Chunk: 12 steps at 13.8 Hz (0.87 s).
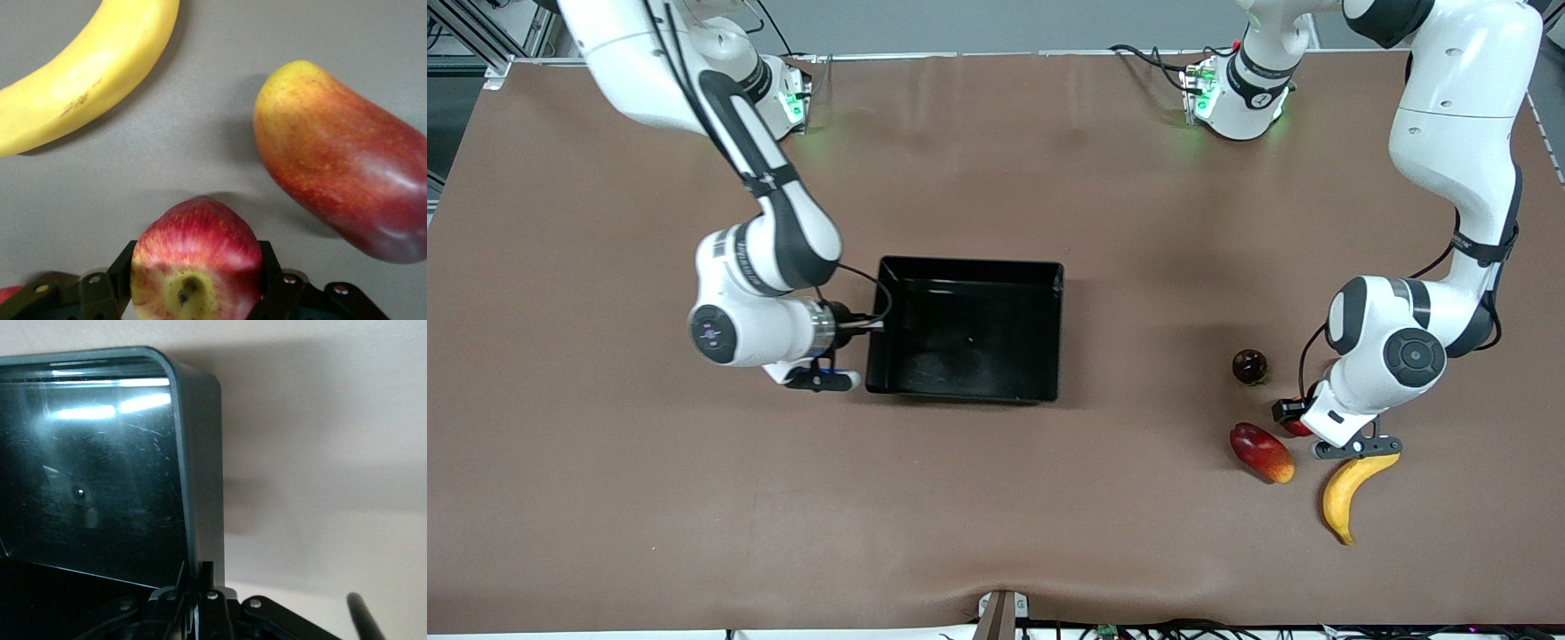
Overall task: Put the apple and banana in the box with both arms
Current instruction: 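Slide the black tray toward the fruit with the right gripper, then carry the apple into the tray with the left gripper while the right gripper withdraws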
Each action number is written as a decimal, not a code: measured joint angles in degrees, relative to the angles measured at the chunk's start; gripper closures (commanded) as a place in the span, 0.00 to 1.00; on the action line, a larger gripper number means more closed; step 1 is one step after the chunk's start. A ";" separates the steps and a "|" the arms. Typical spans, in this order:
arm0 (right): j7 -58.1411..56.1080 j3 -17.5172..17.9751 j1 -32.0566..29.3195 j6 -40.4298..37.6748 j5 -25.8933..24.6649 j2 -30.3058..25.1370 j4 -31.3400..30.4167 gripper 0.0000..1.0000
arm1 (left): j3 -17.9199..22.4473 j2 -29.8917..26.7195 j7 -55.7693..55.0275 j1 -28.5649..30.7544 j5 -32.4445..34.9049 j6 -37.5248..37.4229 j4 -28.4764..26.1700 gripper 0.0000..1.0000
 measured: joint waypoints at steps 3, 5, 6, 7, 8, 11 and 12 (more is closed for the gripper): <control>4.62 0.03 5.79 6.45 1.44 1.51 -0.06 1.00 | -0.89 -3.00 -0.12 -0.63 -0.01 -4.18 0.58 1.00; 5.51 -0.13 7.94 8.71 1.56 2.08 0.04 0.32 | -2.83 -7.00 -1.47 -0.74 -0.05 -7.95 0.50 1.00; 5.59 -0.23 7.98 8.77 1.65 2.17 0.04 0.00 | -4.08 -9.21 -2.91 -0.79 -0.06 -10.52 0.41 1.00; 5.53 -0.38 7.81 8.77 1.83 2.17 0.16 0.00 | -5.55 -11.36 -4.56 -0.85 -0.08 -12.94 0.23 1.00; 5.44 -0.60 7.62 8.69 1.83 2.17 0.39 0.00 | -7.20 -13.33 -6.48 -0.94 -0.09 -14.83 -0.21 1.00; 5.34 -1.34 7.37 5.56 1.81 1.82 1.62 0.00 | -14.49 -17.53 -18.87 -1.16 -0.25 -16.32 -3.41 1.00; 5.33 -2.07 7.23 2.79 1.64 1.33 2.68 0.00 | -18.01 -17.80 -25.01 -1.34 -0.25 -16.31 -4.14 1.00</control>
